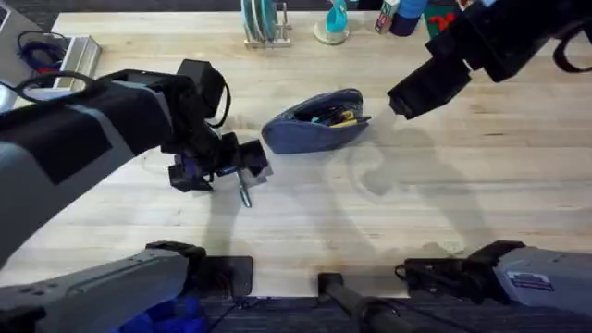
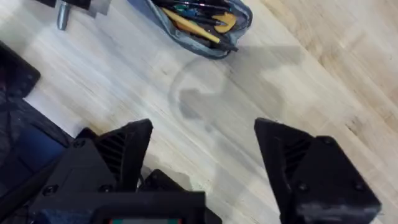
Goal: Unzip the bag, pick up the pens from the table one at a time and place them inside, then zip the bag closed.
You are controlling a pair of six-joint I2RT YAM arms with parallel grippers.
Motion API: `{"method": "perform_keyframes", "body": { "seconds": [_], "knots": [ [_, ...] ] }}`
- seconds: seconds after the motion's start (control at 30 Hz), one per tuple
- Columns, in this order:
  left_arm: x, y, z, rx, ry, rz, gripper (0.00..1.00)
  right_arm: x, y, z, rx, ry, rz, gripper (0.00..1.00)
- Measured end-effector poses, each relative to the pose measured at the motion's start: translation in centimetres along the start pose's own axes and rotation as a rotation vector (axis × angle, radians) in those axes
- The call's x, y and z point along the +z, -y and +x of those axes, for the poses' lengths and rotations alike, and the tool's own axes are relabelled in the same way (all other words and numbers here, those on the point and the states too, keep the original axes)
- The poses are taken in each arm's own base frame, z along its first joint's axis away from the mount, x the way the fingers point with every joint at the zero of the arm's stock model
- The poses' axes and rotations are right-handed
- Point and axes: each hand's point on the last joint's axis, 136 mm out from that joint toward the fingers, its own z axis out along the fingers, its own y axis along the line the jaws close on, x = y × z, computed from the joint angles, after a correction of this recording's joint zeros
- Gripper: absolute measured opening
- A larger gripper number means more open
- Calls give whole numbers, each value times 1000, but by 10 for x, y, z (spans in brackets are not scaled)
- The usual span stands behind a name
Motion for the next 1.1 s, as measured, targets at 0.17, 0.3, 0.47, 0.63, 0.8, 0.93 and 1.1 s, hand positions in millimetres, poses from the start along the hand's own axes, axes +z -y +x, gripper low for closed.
{"method": "perform_keyframes", "body": {
  "seconds": [0.17,0.3,0.47,0.63,0.8,0.93,1.1],
  "knots": [
    [1,0,0,0,-3,-3,997,0,0,0,0,-1,0,996],
    [3,-1,0,2,-11,-9,996,0,0,0,0,-1,0,996],
    [4,-1,-1,1,-23,-20,984,0,0,0,0,0,0,995],
    [5,0,-1,-1,-43,-25,852,0,0,0,0,0,0,996],
    [5,3,-1,-4,-57,-12,364,0,0,0,0,-1,0,996],
    [5,7,-2,-5,-56,9,116,0,0,0,0,-1,0,996],
    [5,8,-2,-4,-56,15,48,0,0,0,0,-1,0,995]
  ]
}}
